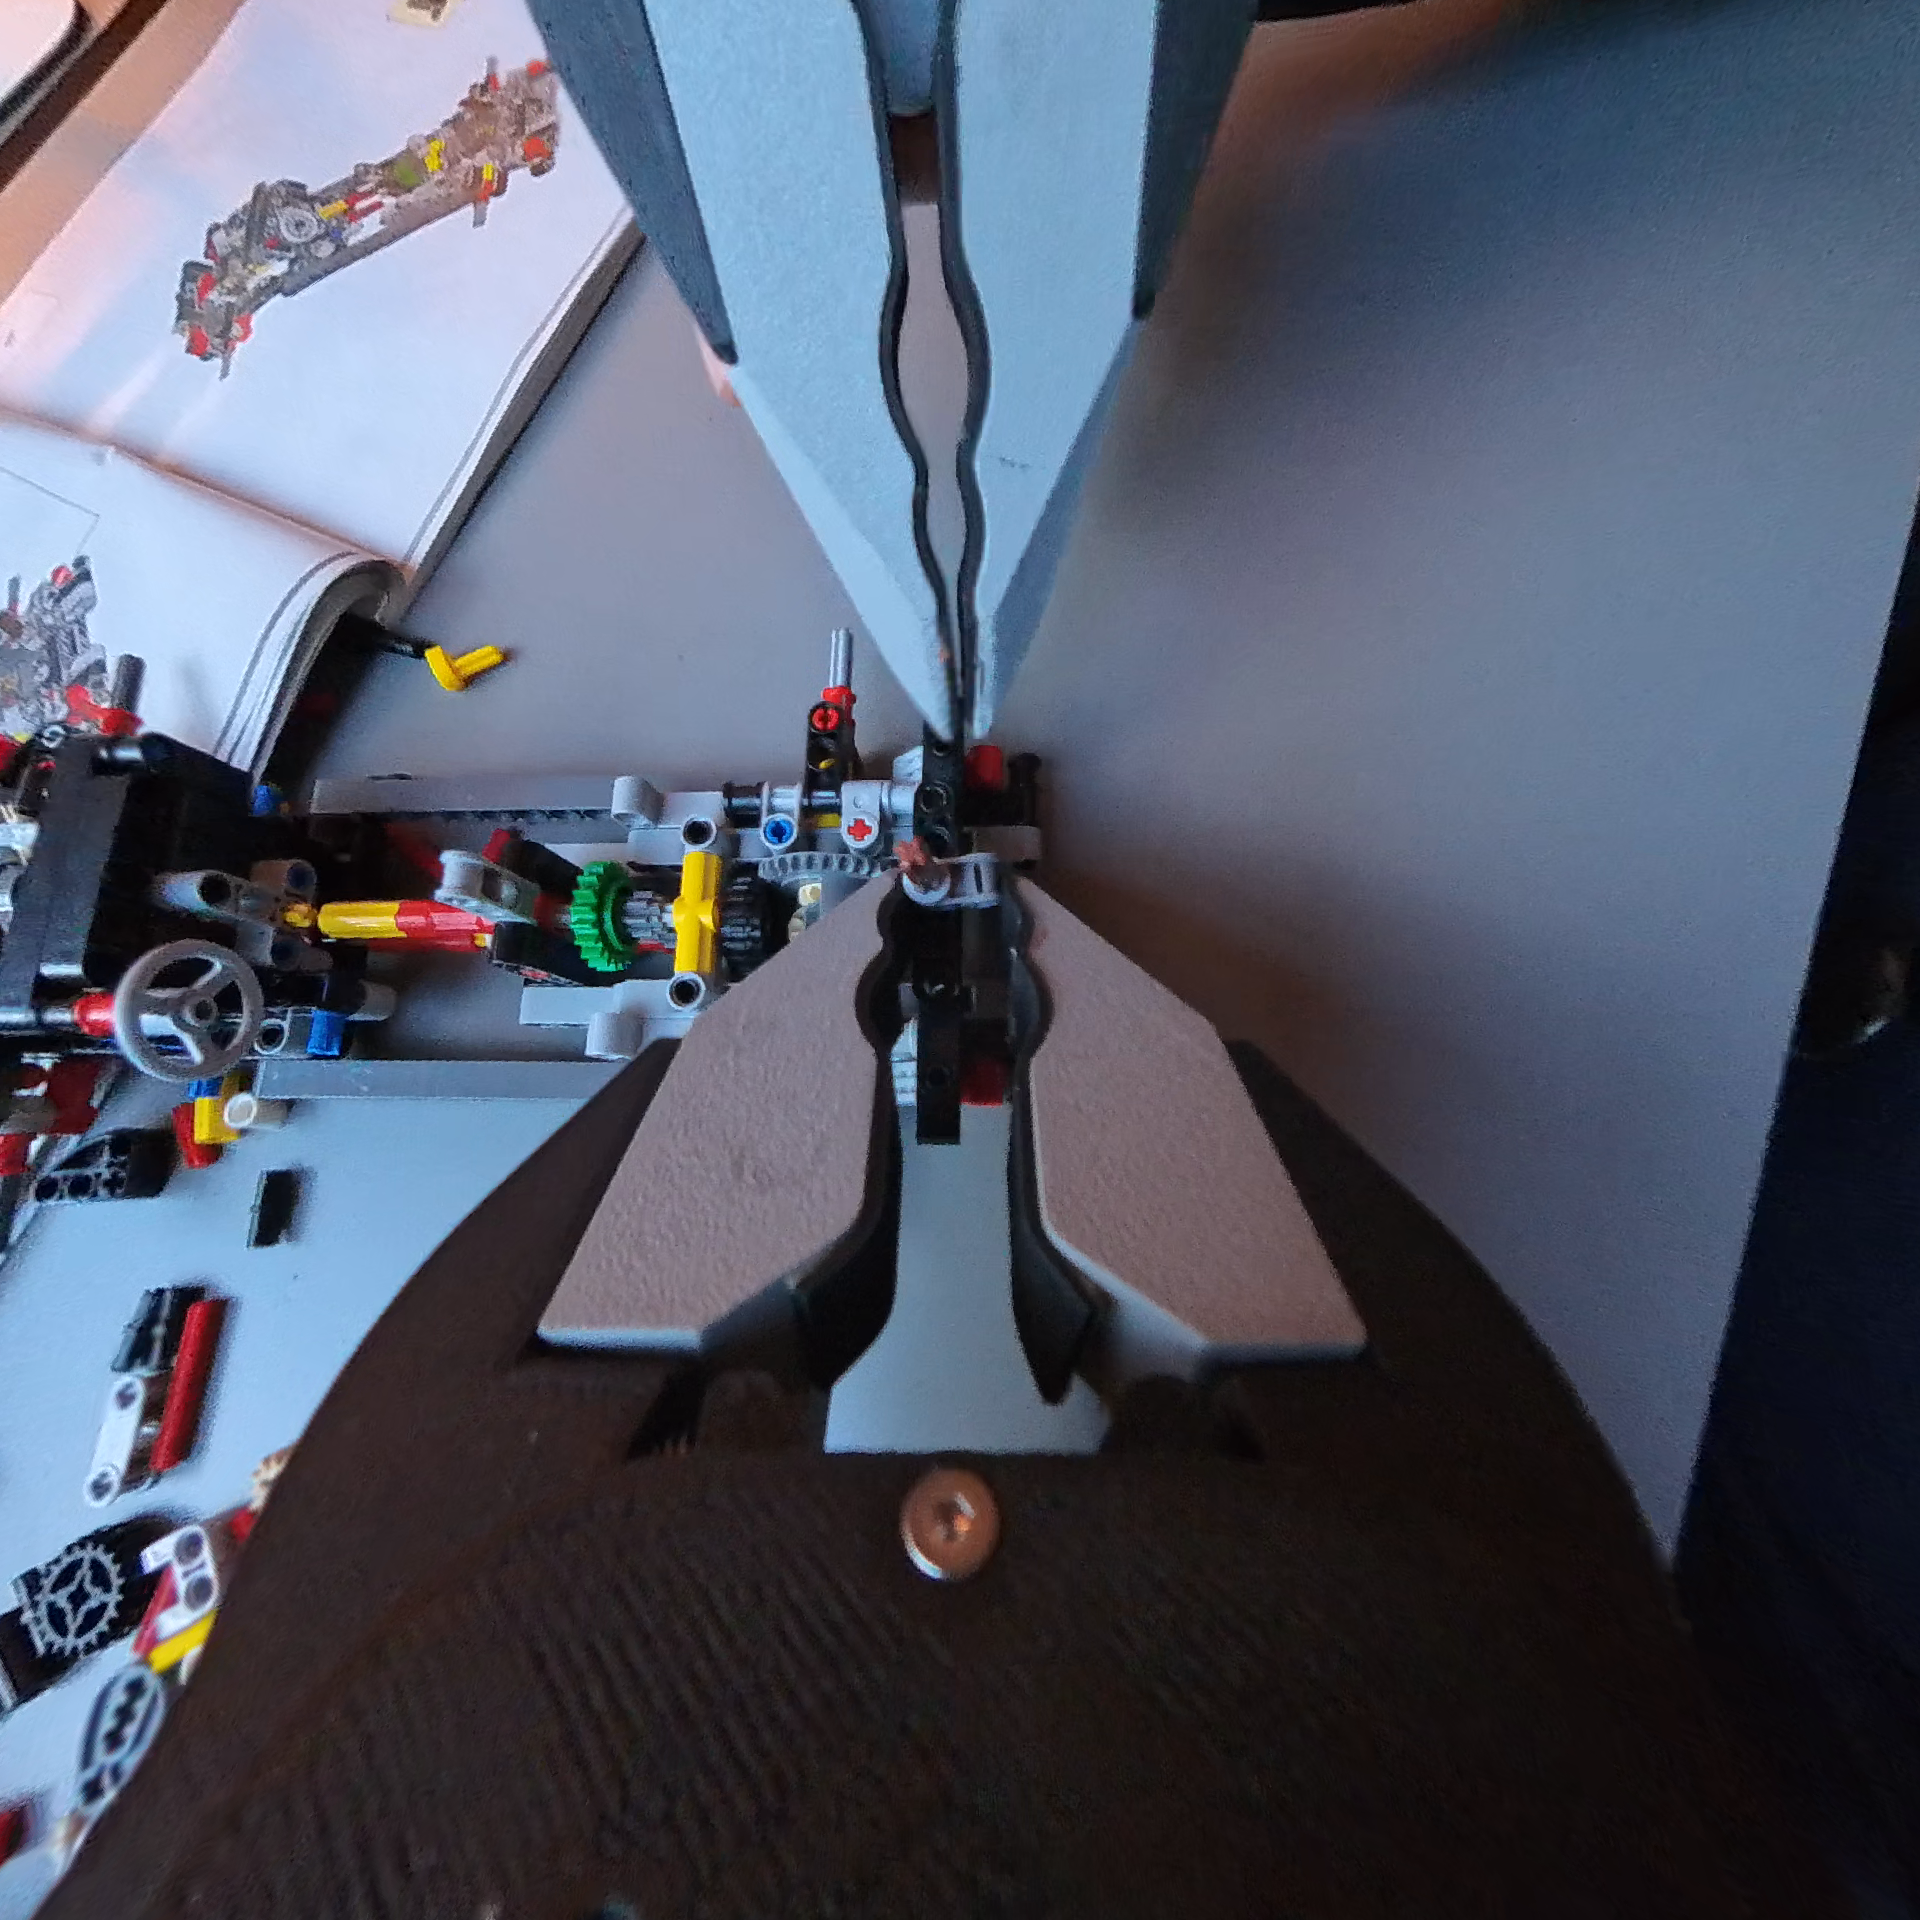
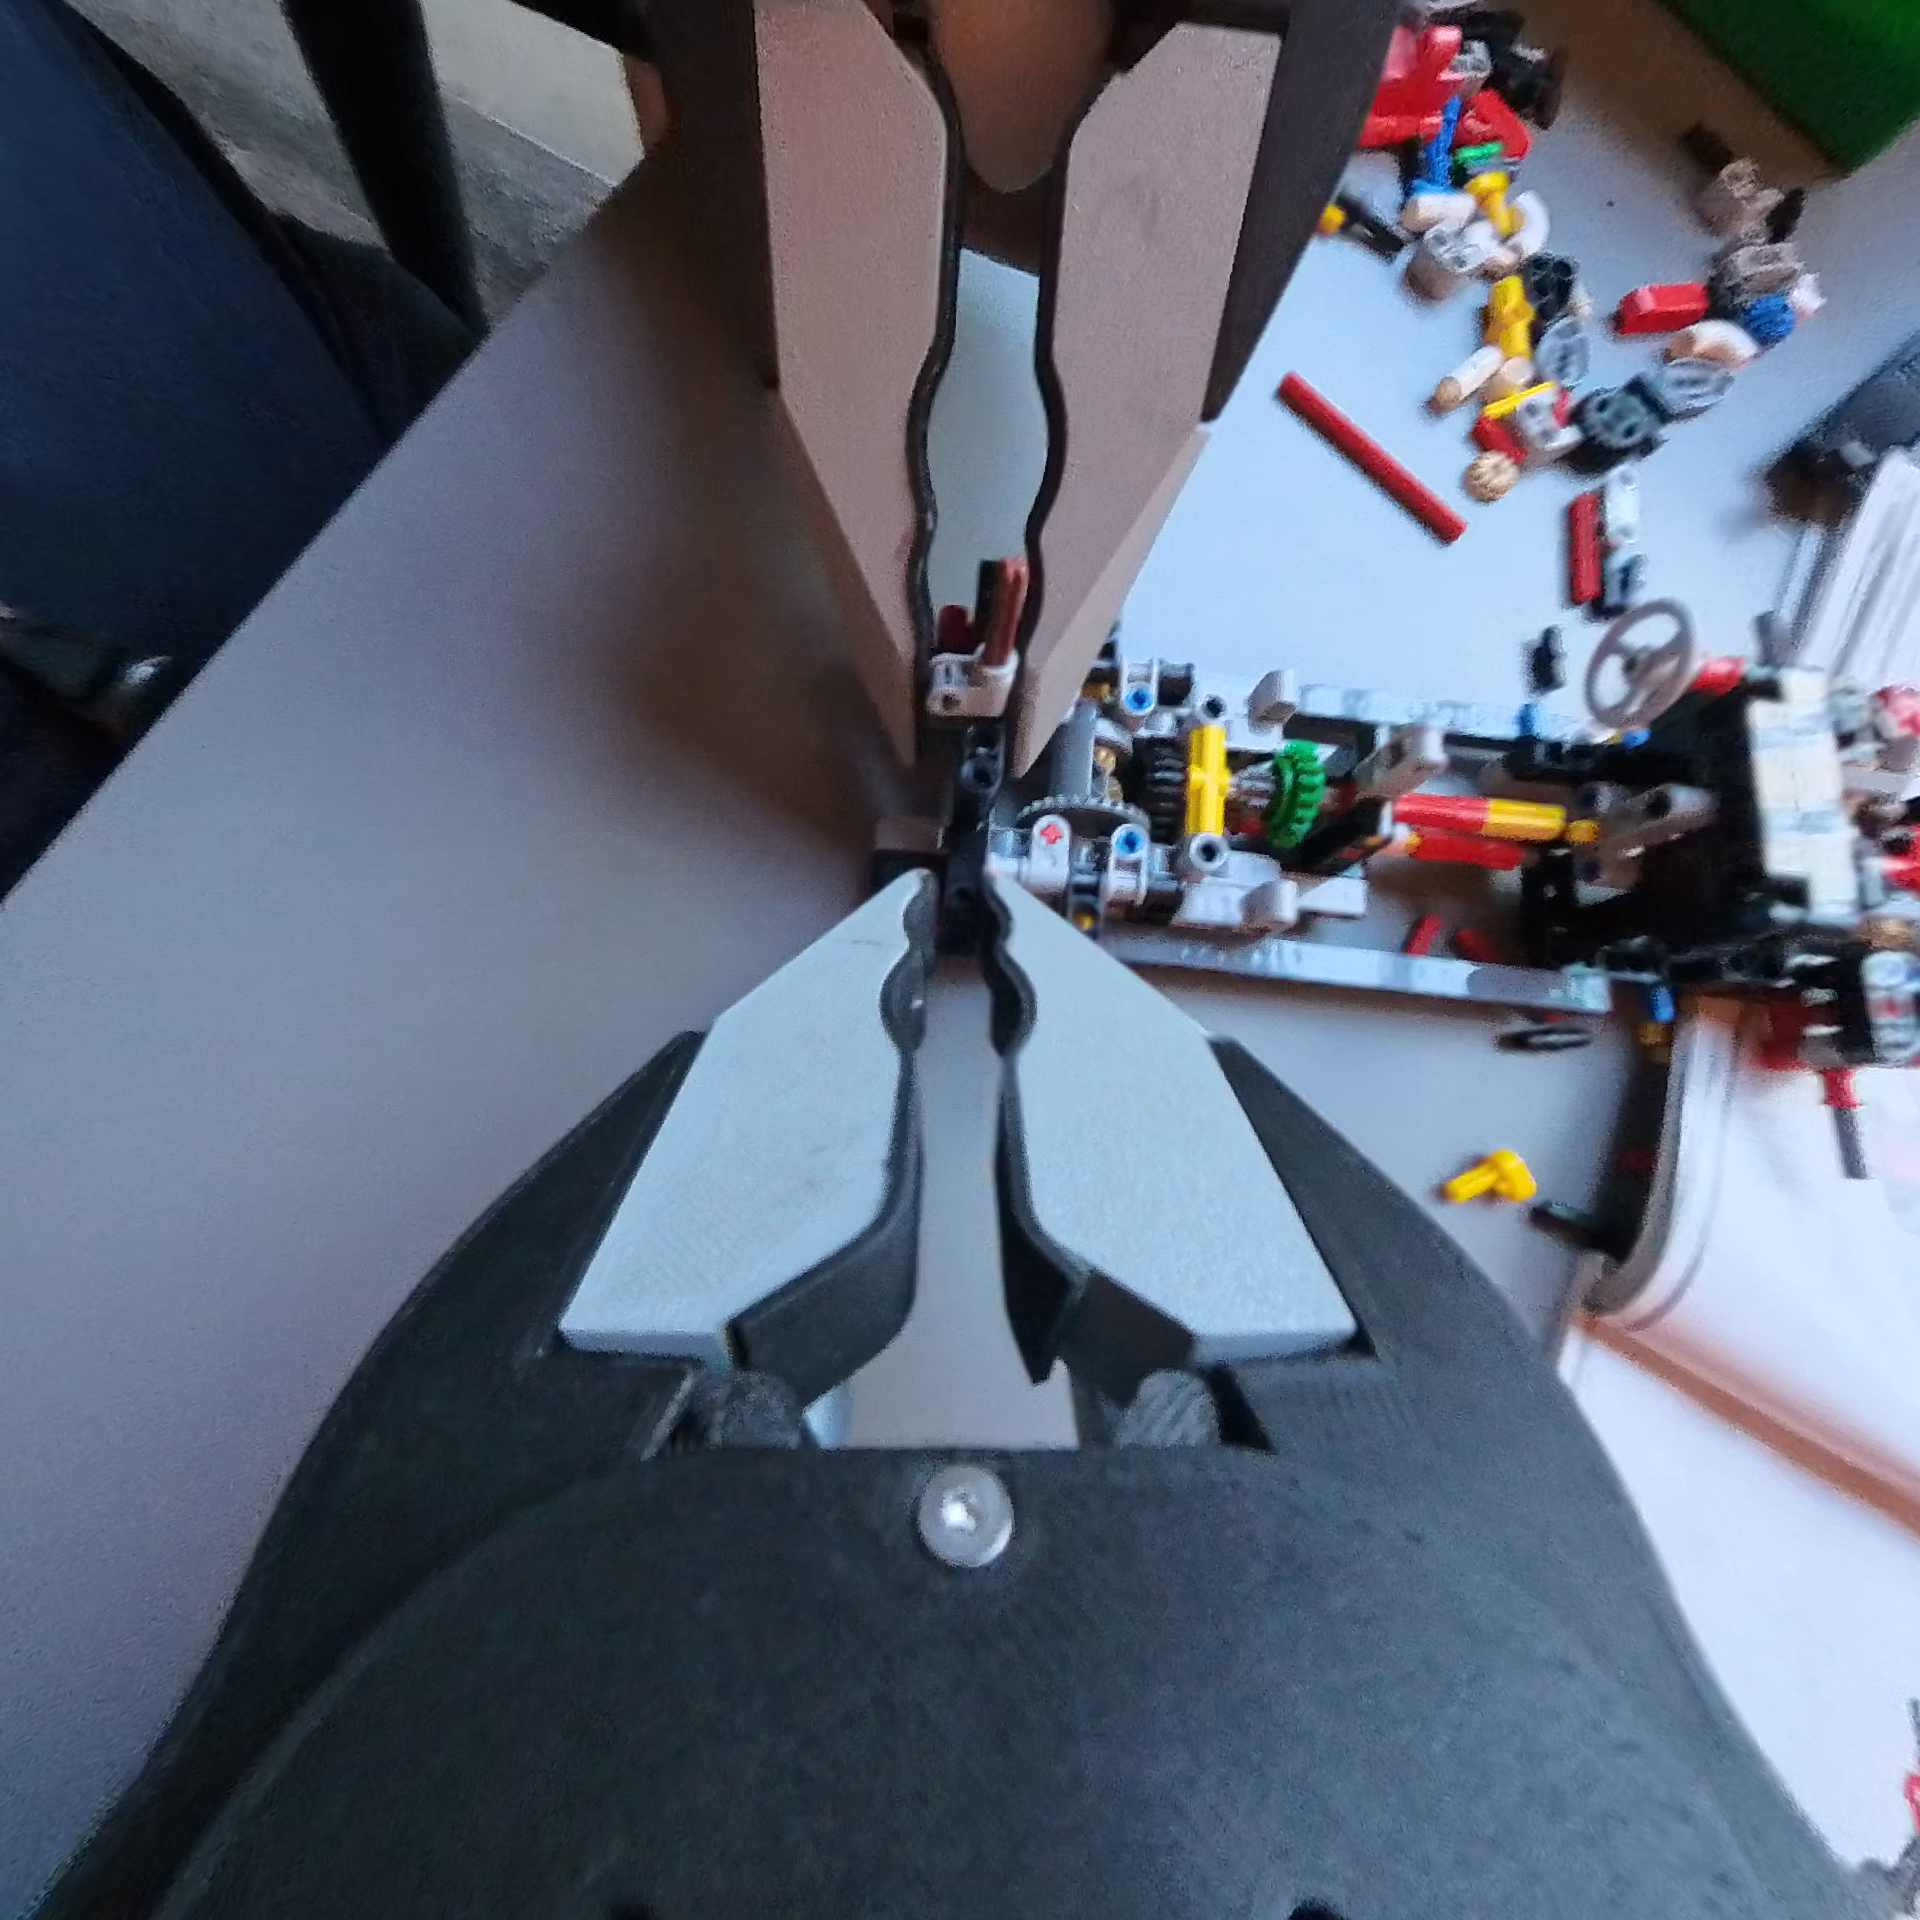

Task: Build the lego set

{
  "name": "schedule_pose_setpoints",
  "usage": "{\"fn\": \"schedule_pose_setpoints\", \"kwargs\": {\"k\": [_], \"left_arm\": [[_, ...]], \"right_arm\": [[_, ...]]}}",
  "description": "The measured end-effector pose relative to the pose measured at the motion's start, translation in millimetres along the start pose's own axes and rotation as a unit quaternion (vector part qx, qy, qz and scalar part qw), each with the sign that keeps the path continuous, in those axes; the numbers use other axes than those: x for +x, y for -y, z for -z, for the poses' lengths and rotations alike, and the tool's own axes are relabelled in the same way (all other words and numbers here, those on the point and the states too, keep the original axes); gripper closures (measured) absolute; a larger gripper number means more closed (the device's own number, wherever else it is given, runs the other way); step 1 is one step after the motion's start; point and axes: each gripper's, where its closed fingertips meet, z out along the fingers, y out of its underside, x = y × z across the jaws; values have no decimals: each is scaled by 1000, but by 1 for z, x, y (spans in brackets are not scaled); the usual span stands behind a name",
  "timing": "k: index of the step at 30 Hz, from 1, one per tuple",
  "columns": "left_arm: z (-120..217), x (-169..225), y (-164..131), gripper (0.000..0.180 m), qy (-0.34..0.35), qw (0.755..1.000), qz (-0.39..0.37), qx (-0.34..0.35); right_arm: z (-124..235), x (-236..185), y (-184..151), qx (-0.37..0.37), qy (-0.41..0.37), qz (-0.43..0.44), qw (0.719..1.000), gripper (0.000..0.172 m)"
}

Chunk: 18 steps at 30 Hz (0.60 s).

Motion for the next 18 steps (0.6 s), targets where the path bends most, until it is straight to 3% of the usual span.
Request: {"fn": "schedule_pose_setpoints", "kwargs": {"k": [1,3,8,13,18], "left_arm": [[1,0,0,166,-2,1000,6,-1],[4,-2,3,160,1,1000,12,4],[14,1,22,155,1,999,21,24],[5,-5,9,166,27,998,-13,-59],[7,-4,8,173,20,996,-13,-83]], "right_arm": [[-3,4,-2,-7,-19,7,1000,155],[-9,6,-5,-26,-32,19,999,149],[-11,1,-6,-29,-24,19,999,158],[-12,1,-3,-12,-22,13,1000,159],[-14,0,3,39,-2,-12,999,163]]}}
